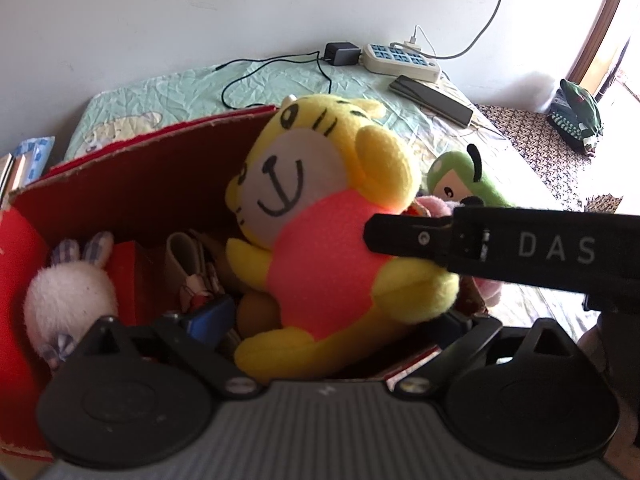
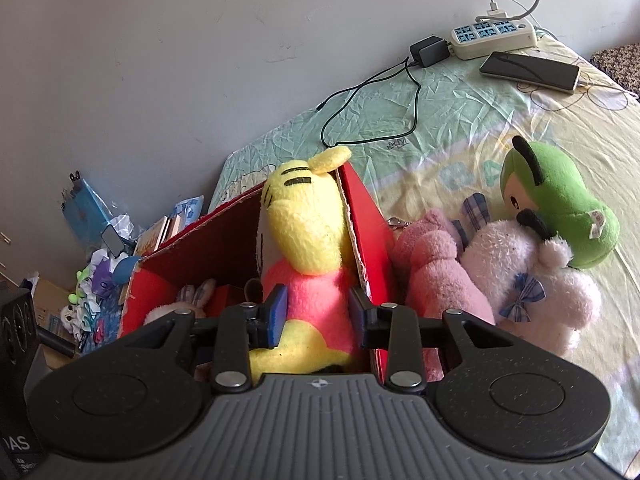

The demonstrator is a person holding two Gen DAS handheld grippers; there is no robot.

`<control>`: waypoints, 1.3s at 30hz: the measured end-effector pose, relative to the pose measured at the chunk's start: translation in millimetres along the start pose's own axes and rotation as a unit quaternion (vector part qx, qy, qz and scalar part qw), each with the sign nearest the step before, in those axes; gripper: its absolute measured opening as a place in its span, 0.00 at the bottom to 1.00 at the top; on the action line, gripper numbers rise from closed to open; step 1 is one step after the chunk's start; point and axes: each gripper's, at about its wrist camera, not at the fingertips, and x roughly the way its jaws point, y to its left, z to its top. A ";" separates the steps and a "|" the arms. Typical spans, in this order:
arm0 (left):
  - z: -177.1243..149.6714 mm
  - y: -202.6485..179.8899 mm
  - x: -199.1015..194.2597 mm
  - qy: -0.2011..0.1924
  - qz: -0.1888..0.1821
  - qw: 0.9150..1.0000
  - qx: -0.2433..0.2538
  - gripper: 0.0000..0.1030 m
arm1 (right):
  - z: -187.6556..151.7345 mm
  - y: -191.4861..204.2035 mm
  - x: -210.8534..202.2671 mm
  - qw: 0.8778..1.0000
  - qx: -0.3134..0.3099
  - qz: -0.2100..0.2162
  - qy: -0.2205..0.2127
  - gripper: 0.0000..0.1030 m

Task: Organize objects
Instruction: 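Lower the tiger plush into the red box and open the right gripper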

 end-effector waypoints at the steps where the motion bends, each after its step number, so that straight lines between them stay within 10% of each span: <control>1: -0.1 -0.4 -0.2 0.000 0.002 1.000 0.000 0.96 | -0.4 -0.7 -0.8 1.000 0.002 0.002 -0.001 0.33; 39: -6.1 -11.0 -16.4 -0.014 0.057 0.998 -0.016 0.97 | -20.9 -1.9 -23.6 0.999 0.025 0.014 -0.014 0.42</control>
